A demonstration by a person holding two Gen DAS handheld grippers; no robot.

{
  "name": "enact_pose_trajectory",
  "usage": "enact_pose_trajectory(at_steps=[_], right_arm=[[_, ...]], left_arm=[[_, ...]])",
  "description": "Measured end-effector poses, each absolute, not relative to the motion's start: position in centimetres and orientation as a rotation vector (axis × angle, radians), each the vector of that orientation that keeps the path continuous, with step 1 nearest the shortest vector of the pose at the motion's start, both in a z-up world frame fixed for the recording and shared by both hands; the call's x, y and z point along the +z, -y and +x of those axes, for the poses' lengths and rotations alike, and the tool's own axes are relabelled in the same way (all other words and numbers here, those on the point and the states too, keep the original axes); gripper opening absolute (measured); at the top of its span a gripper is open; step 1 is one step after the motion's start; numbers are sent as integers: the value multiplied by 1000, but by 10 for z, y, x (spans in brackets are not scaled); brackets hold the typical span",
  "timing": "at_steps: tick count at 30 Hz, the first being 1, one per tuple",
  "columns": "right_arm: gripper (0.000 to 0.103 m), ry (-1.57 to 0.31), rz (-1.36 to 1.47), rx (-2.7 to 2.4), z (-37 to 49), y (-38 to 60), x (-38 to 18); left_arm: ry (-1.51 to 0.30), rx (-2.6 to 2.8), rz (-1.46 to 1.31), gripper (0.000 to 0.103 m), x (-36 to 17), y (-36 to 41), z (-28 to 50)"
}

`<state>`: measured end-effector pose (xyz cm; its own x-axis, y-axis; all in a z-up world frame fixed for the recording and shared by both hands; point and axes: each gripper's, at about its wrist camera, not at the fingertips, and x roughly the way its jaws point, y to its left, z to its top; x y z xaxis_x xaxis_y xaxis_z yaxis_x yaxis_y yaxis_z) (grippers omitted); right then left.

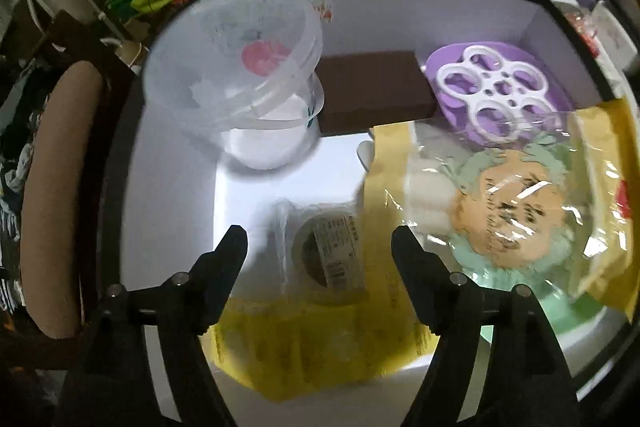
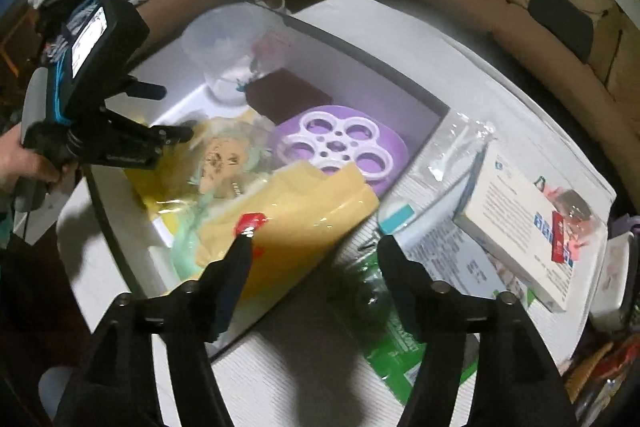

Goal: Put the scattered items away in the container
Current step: 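Carry the yellow bag into the black box and open the right gripper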

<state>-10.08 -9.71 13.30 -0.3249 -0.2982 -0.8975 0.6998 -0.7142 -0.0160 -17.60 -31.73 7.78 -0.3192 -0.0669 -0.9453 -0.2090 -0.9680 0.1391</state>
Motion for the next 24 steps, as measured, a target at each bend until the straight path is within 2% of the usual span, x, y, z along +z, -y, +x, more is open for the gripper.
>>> enact_pose_trajectory(at_steps=[3, 8, 15, 22, 24], right_arm=[[69, -518, 1272, -2056, -103, 100, 132], [69, -580, 1286, -2024, -100, 113, 128], [70, -642, 1255, -1989, -89, 122, 124], [69, -675, 1229, -1977, -82, 129, 129], [69, -658, 1242, -1952, -81, 130, 128]], left_arm=[[-341, 2400, -1757, 72, 80, 311, -180], [-466, 2386, -1838, 73, 73, 304, -190], [-213, 2392, -1895, 75, 67, 337, -204], [-99, 2370, -1920, 75, 70, 354, -211], [-2, 2333, -1921, 75, 70, 361, -211]])
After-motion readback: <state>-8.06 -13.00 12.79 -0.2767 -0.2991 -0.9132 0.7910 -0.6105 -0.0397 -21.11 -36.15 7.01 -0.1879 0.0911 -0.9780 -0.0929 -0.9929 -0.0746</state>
